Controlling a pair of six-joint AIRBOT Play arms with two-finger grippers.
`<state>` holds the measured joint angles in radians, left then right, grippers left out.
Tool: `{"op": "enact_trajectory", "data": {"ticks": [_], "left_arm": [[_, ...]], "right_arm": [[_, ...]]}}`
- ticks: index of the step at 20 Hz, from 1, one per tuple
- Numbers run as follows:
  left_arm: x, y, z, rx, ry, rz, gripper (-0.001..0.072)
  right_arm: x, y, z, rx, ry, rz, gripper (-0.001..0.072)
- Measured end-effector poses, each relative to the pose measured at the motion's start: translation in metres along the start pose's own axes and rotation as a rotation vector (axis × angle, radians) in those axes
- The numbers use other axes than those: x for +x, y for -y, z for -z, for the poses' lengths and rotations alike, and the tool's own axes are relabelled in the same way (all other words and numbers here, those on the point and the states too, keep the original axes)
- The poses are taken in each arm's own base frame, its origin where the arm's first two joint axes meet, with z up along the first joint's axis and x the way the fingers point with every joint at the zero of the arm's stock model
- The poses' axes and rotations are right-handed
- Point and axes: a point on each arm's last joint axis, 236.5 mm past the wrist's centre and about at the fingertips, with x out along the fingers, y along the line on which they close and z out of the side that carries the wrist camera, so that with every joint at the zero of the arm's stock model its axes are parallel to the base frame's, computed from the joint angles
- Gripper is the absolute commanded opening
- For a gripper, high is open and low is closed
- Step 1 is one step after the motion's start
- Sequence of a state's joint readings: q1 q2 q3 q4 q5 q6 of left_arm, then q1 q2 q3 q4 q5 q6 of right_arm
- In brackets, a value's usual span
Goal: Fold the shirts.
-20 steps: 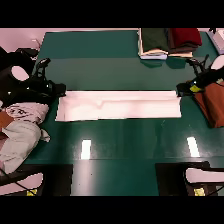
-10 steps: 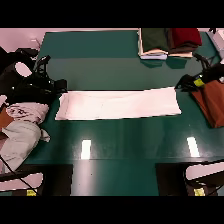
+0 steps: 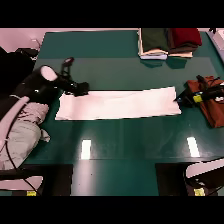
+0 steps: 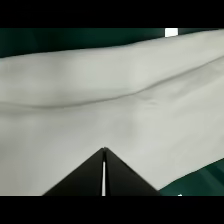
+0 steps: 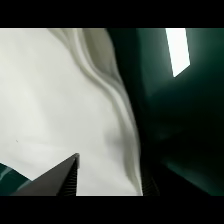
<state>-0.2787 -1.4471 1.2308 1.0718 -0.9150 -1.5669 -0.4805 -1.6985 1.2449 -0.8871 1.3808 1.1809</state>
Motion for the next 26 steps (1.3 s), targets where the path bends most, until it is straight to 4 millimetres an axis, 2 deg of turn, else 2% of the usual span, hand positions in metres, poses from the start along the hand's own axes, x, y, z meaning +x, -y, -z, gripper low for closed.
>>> {"op": "enact_trajectory", "data": {"ticks": [1, 2, 4, 5, 7, 11, 14, 16, 19, 22, 24, 26], "left_arm": [[0.013, 0.011, 0.004, 0.006, -0.007, 0.013, 0.0023], [0.025, 0.02, 0.007, 0.007, -0.011, 0.027, 0.0023], [0.047, 0.036, 0.008, -0.001, -0.011, 0.056, 0.0022], [0.057, 0.043, 0.006, -0.006, -0.013, 0.069, 0.0022], [0.074, 0.057, 0.002, -0.008, -0.018, 0.094, 0.0023], [0.105, 0.085, -0.006, 0.013, -0.028, 0.135, 0.0022], [0.127, 0.103, 0.0, 0.04, -0.064, 0.153, 0.0022], [0.138, 0.11, 0.006, 0.052, -0.08, 0.158, 0.0022], [0.146, 0.114, 0.01, 0.058, -0.095, 0.162, 0.0022], [0.144, 0.116, 0.012, 0.075, -0.115, 0.161, 0.0022], [0.131, 0.114, 0.003, 0.111, -0.114, 0.144, 0.0022], [0.103, 0.101, -0.019, 0.169, -0.078, 0.091, 0.0023]], "right_arm": [[0.009, -0.005, 0.0, -0.013, -0.012, -0.011, 0.0089], [0.017, -0.01, -0.002, -0.037, -0.021, -0.005, 0.0016], [0.021, -0.027, -0.01, -0.096, -0.008, -0.01, 0.0016], [0.017, -0.039, -0.015, -0.135, 0.009, -0.011, 0.0015], [-0.004, -0.07, -0.024, -0.215, 0.055, -0.02, 0.0015], [-0.061, -0.164, -0.029, -0.402, 0.191, -0.071, 0.0015], [-0.089, -0.236, -0.012, -0.541, 0.253, -0.119, 0.0015], [-0.097, -0.277, 0.004, -0.62, 0.27, -0.144, 0.0015], [-0.099, -0.327, 0.029, -0.713, 0.271, -0.184, 0.0015], [-0.092, -0.363, 0.051, -0.772, 0.263, -0.225, 0.0015], [-0.083, -0.383, 0.063, -0.797, 0.259, -0.249, 0.0015], [-0.069, -0.402, 0.077, -0.826, 0.238, -0.277, 0.0016]]}}
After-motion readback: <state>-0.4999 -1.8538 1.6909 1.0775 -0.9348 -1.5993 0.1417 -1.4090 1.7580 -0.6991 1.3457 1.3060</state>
